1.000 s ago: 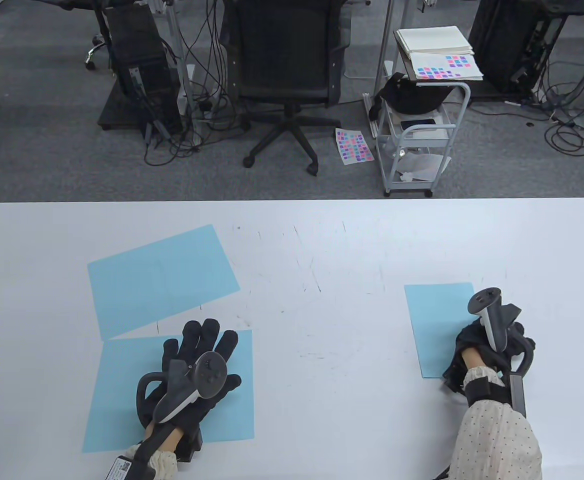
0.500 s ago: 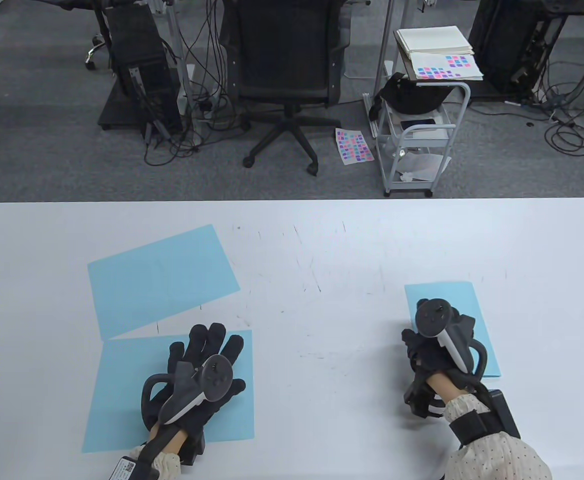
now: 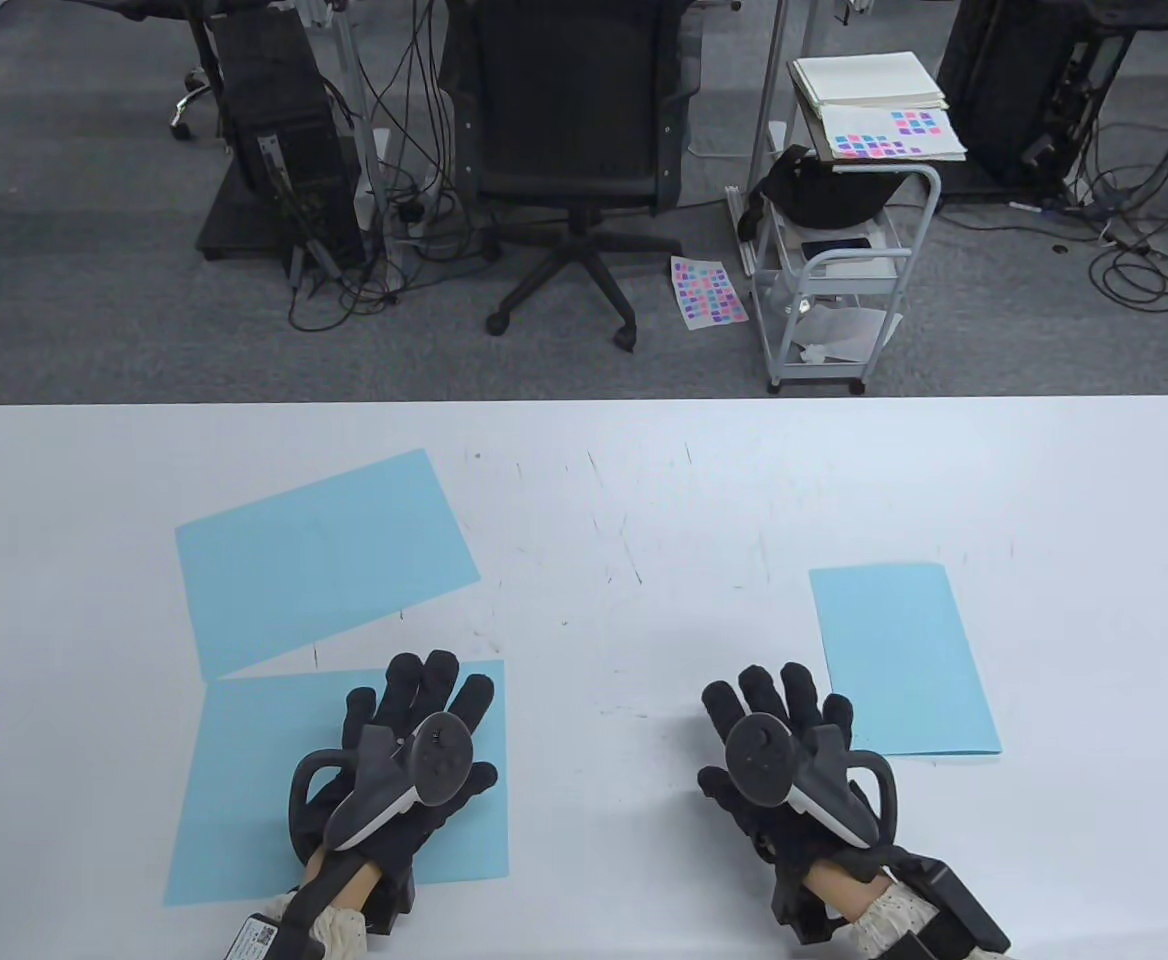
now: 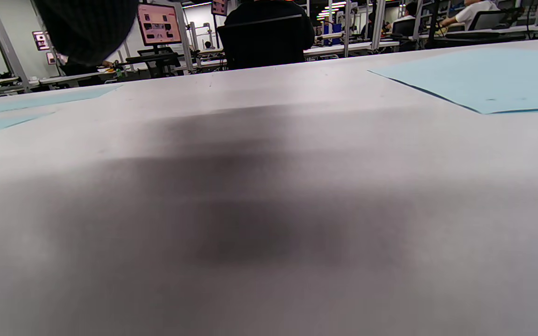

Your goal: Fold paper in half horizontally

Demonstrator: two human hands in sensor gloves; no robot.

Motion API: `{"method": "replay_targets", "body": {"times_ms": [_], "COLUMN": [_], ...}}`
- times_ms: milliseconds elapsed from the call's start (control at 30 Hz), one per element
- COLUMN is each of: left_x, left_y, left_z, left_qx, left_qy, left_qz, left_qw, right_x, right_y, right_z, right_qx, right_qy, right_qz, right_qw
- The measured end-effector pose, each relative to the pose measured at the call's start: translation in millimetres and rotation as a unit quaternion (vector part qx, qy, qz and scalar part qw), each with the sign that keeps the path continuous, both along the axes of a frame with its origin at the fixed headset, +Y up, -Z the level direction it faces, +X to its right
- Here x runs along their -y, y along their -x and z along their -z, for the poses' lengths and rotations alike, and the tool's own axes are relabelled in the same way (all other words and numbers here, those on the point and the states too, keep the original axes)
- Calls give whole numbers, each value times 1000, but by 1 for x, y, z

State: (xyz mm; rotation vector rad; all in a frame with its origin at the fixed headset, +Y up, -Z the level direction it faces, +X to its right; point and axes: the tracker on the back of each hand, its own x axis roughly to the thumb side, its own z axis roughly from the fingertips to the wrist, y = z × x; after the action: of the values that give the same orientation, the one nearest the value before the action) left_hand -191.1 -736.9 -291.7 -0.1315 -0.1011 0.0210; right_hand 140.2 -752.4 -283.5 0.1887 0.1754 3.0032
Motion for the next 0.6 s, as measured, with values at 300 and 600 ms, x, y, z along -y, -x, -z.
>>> {"method": "replay_targets", "body": {"times_ms": [300, 600], "left_x": [-11, -27], "left_y": [13, 64], "left_z": [24, 80], "left_qx": [-36, -146], "left_qy": [17, 60], "left_qz": [-15, -3], "left_qw": [999, 987], "right_x": [8, 10], "right_y": [0, -6], "right_z": [-7, -1], "right_qx": [-7, 8], "right_qy": [8, 24], "right_qz": [-18, -11], "right_qw": [1000, 1000]}}
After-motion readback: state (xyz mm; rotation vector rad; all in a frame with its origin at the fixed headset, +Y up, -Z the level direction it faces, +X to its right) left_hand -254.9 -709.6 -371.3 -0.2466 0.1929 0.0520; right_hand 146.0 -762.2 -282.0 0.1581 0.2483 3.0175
